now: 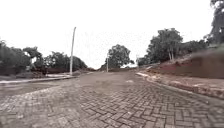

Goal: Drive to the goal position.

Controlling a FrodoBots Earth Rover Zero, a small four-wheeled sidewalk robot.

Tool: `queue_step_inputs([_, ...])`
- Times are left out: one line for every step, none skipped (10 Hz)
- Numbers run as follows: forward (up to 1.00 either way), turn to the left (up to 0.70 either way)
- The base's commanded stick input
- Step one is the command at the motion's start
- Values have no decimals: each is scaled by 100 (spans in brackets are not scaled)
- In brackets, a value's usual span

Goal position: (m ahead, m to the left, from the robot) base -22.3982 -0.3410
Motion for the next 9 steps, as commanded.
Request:
queue_step_inputs([100,0])
queue_step_inputs([100,0])
queue_step_inputs([100,0])
queue_step_inputs([100,0])
queue_step_inputs([100,0])
queue_step_inputs([100,0])
queue_step_inputs([35,29])
queue_step_inputs([0,45])
queue_step_inputs([44,37])
